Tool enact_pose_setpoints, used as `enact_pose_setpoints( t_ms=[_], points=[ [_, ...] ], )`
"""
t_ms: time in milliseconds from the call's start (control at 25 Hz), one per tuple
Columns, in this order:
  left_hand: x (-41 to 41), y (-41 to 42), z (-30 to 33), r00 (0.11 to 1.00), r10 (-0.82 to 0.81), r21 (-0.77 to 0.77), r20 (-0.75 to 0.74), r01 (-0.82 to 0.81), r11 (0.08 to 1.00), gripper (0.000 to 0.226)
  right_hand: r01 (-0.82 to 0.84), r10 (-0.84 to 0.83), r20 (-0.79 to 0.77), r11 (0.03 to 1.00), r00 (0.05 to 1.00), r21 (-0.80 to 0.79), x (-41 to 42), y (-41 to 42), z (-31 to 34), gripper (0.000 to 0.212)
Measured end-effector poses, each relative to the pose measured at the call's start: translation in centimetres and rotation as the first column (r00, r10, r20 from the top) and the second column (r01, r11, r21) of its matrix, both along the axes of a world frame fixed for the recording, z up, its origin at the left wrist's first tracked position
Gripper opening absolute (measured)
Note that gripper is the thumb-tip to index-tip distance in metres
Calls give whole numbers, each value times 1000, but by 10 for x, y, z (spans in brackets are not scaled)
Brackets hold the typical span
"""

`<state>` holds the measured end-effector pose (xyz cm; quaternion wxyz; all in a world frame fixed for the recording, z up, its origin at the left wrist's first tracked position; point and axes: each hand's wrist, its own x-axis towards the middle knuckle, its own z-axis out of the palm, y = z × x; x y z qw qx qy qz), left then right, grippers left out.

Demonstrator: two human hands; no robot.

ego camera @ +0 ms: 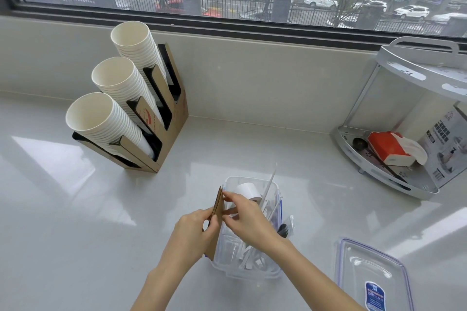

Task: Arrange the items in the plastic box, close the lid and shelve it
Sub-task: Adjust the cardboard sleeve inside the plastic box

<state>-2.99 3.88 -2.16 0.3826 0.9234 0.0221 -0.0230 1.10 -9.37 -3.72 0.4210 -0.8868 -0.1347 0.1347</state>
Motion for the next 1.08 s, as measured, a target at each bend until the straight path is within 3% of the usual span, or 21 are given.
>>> enact_pose_setpoints(
  t_ms=[320, 440, 560, 760, 840, 1080],
  points=[
    [9, -4, 1, 1000, 4, 53, 11, -4, 999, 28, -28, 28, -21, 1000, 999, -12, 1, -1, -1, 50],
    [9, -3, -2, 1000, 26, 91, 18, -27, 995, 28, -64, 76, 45, 973, 996, -223, -2, -7, -10, 44],
    [11, -5, -7, 999, 10, 165, 51, -18, 986, 28, -99, 150, 76, 881, 986, -463, -5, -11, -15, 35],
    [13, -4, -10, 998, 15, 201, 69, -28, 979, 28, -231, 285, -8, 761, 958, -606, -8, -16, -14, 48],
    [12, -5, -10, 997, 16, 203, 73, -31, 979, 28, -250, 293, -34, 741, 955, -623, -9, -16, -14, 44],
    [15, -9, -8, 991, 33, 186, 127, -56, 981, 26, -194, 242, 13, 805, 970, -561, -6, -28, -8, 22]
  ],
)
